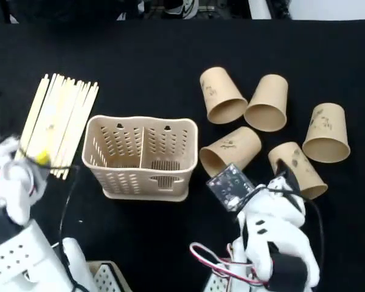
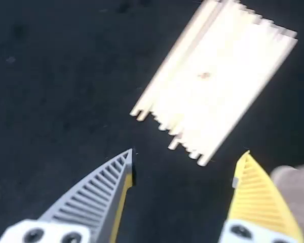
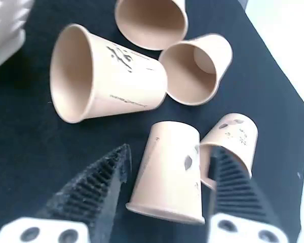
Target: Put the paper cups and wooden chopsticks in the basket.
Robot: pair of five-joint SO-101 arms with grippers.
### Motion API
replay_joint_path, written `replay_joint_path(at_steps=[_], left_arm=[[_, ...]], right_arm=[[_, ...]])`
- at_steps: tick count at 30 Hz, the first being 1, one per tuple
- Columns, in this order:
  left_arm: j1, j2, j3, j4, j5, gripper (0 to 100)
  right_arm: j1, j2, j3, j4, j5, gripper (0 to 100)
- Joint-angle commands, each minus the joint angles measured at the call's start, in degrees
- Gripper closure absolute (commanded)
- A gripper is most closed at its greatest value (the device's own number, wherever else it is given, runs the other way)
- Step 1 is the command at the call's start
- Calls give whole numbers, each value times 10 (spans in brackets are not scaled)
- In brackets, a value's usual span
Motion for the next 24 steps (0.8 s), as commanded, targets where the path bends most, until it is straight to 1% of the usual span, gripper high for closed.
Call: replay_joint_path(at_steps=[1, 5, 7, 10, 12, 14, 17, 22, 24], left_arm=[[-37, -83, 124, -46, -18, 686], [-36, -199, 232, -54, -15, 686], [-36, -267, 277, -53, -14, 686], [-36, -368, 350, -53, -14, 686], [-35, -367, 379, -66, -14, 686], [-36, -344, 408, -98, -13, 686], [-31, -345, 468, -122, -12, 686], [-15, -364, 500, -117, -17, 686], [-15, -364, 519, -118, -17, 686]], right_arm=[[-45, 95, -54, -16, -34, 706], [-132, 223, -114, -21, -91, 706], [-171, 277, -124, -31, -105, 707], [-193, 338, -116, -75, -113, 706], [-197, 361, -102, -105, -113, 705], [-207, 374, -77, -137, -113, 705], [-207, 386, -25, -217, -113, 707], [-149, 397, 87, -408, -105, 709], [-124, 397, 129, -476, -87, 709]])
